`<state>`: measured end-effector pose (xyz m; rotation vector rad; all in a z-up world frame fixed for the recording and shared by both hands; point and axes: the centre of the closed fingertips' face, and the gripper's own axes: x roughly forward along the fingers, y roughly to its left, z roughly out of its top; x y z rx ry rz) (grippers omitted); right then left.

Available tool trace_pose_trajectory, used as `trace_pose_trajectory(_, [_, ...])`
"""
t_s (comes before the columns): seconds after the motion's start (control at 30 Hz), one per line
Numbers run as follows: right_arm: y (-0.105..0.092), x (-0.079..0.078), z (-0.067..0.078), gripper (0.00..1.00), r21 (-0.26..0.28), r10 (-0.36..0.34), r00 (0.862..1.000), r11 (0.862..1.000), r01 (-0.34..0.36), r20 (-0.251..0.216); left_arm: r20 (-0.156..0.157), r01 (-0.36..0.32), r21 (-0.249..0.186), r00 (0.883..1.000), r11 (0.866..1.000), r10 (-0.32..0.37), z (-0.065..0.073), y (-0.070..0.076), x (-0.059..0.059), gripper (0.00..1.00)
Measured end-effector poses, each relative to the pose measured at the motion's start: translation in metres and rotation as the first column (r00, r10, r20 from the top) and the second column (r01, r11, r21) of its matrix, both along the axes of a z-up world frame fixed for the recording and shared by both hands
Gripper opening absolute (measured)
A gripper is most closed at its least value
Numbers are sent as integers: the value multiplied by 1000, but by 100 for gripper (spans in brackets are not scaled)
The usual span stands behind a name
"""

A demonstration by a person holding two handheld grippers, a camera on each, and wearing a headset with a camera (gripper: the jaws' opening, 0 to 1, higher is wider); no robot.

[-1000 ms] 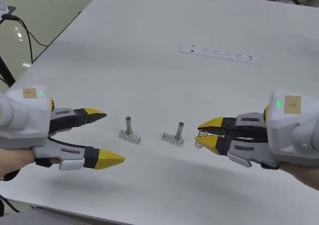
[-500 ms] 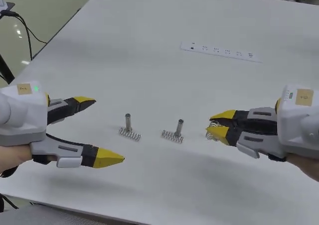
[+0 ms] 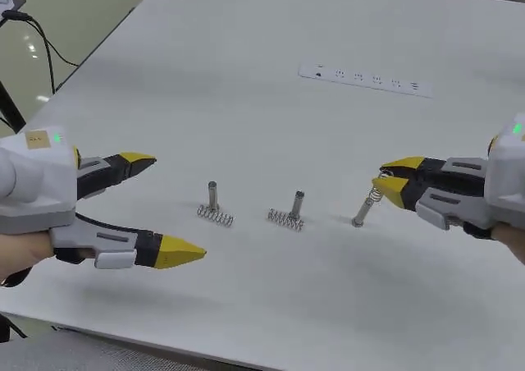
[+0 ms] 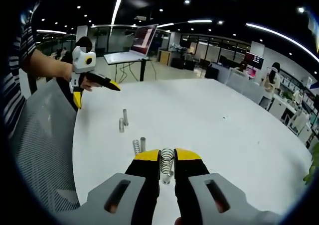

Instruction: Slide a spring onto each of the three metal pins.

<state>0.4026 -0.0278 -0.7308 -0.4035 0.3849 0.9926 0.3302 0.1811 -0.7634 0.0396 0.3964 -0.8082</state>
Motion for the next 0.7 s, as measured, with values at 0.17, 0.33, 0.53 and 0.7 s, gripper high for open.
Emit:
trace_pose_trajectory(0.17, [-7, 11, -4, 7, 55, -63, 997, 996, 66, -51, 1, -7, -6, 1000, 1000, 7, 1, 1, 1, 98])
trace_pose_trajectory(0.33, [-8, 13, -11, 7, 45, -70, 996, 996, 73, -62, 4, -10, -8, 1000, 1000, 10, 3, 1, 1, 98])
trace_pose_trajectory(0.53, [-5, 13, -15, 7, 61, -77, 994, 995, 82, -81, 1, -15, -9, 1000, 1000, 15, 2, 2, 0, 98])
trace_pose_trajectory(0.7, [-3, 15, -20, 7, 52, -77, 994, 995, 81, -79, -8, -12, 0, 1000, 1000, 12, 0, 2, -2, 98])
